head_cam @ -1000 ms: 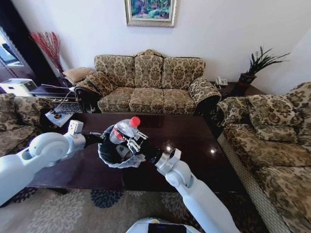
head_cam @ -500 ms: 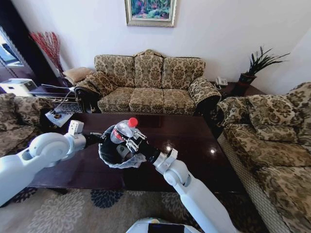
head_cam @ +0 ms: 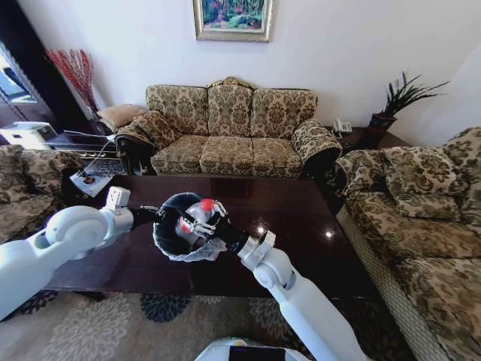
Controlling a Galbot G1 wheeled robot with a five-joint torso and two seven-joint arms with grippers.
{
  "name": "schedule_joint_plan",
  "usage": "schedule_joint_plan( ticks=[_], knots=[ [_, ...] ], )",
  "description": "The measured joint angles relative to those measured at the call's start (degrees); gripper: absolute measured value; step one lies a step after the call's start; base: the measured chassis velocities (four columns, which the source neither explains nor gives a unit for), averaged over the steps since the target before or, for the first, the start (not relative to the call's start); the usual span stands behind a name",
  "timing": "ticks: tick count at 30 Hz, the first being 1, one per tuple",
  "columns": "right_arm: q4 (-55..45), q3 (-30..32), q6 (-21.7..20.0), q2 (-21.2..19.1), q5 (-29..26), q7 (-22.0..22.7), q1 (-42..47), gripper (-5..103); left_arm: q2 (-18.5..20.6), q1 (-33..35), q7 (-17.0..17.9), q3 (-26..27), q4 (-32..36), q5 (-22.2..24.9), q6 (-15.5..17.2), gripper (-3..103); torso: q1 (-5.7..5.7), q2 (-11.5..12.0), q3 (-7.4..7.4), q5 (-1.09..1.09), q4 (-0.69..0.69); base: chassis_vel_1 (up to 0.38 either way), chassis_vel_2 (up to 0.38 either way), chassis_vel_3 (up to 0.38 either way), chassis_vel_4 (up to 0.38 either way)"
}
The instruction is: Move to the front of the table and place the trash on the table into the trash bin.
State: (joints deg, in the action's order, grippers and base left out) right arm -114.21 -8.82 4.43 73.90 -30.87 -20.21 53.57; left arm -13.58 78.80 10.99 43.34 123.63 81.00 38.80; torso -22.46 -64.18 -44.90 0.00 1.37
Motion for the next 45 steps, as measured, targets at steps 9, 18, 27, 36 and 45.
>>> schedule_joint_plan(
  ticks=[9,18,27,36,45],
  knots=[
    [-2.6,3.7,0.7,0.3,-1.1,2.6,1.3,100,0.0,0.1,0.3,0.3,-0.4,-0.2,0.4,0,0.0,0.0,0.0,0.0,0.0,0.0,0.0,0.0,0.0],
    [-8.5,18.2,1.7,-1.2,-0.2,12.1,7.7,100,-0.5,-0.7,5.5,3.0,-2.4,1.8,1.8,0,0.0,0.0,0.0,0.0,0.0,0.0,0.0,0.0,0.0],
    [-8.1,32.7,1.9,-0.5,-1.5,15.6,15.5,100,-7.1,3.6,11.6,17.0,-0.9,4.6,3.4,0,-0.01,0.0,0.0,0.03,0.01,0.0,0.0,0.0,0.0],
    [-7.0,36.8,3.0,-0.1,-3.8,14.9,18.7,100,-16.3,23.2,13.7,41.3,5.0,4.9,3.4,0,-0.01,0.0,0.0,-0.03,0.02,0.01,-0.015,-0.015,0.014],
    [-5.4,36.4,4.7,-0.9,-5.1,14.1,19.0,100,-30.9,36.8,11.0,58.7,9.9,1.3,1.0,0,-0.02,0.0,0.0,0.02,-0.01,0.162,-0.171,-0.171,0.174]
  ],
)
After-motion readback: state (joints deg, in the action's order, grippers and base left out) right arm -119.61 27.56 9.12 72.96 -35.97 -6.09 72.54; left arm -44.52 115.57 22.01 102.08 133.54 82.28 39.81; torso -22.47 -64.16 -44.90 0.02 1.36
